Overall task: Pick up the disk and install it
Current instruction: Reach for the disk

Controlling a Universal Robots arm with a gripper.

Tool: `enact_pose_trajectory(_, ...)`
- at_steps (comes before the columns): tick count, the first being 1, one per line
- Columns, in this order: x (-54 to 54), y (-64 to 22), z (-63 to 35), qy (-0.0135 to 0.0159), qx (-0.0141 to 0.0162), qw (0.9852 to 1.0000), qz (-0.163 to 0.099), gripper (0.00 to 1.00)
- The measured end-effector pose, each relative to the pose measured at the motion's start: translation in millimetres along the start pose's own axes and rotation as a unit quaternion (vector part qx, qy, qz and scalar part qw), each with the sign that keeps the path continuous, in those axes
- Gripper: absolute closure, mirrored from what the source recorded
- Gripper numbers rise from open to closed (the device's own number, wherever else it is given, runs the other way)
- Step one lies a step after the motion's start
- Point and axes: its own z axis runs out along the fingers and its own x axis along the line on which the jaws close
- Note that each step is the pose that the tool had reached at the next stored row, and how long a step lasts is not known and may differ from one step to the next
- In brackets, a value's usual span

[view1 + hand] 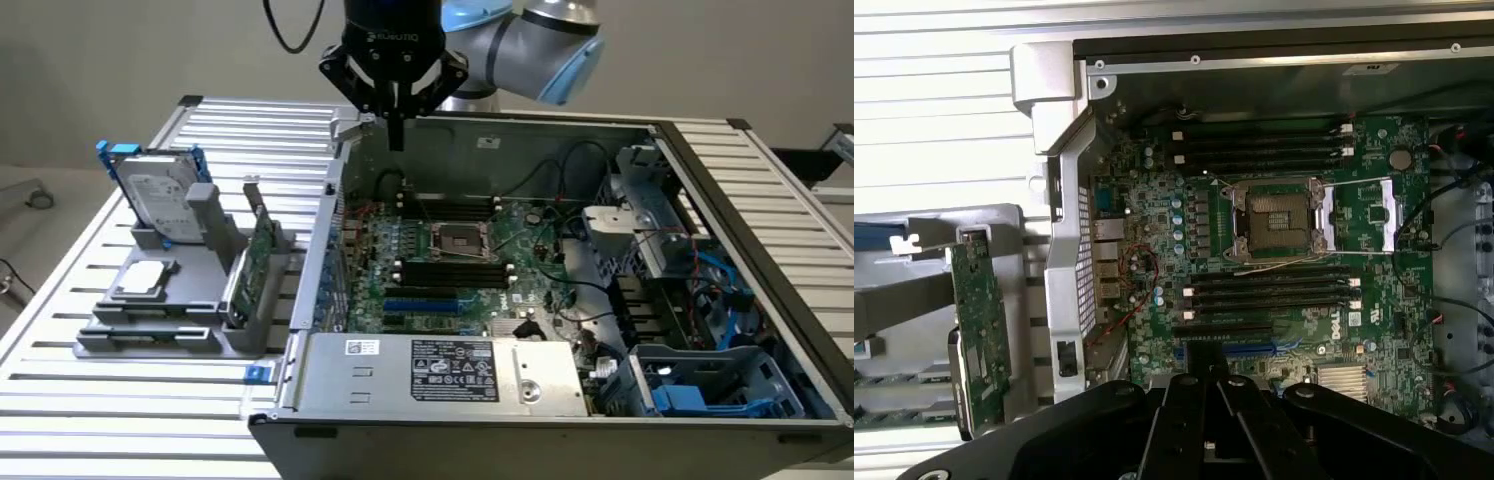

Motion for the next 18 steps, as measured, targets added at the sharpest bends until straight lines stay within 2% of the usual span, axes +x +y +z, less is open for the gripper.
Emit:
enact_pose_trajectory(3, 2.5, -0.3, -0.1, 0.0000, -0.0001, 1.0000, 0.000, 0.89)
enact_pose_trajectory(18, 70.7, -5.4, 4.7, 0.0000, 0.0003, 1.0000, 0.000, 0.89)
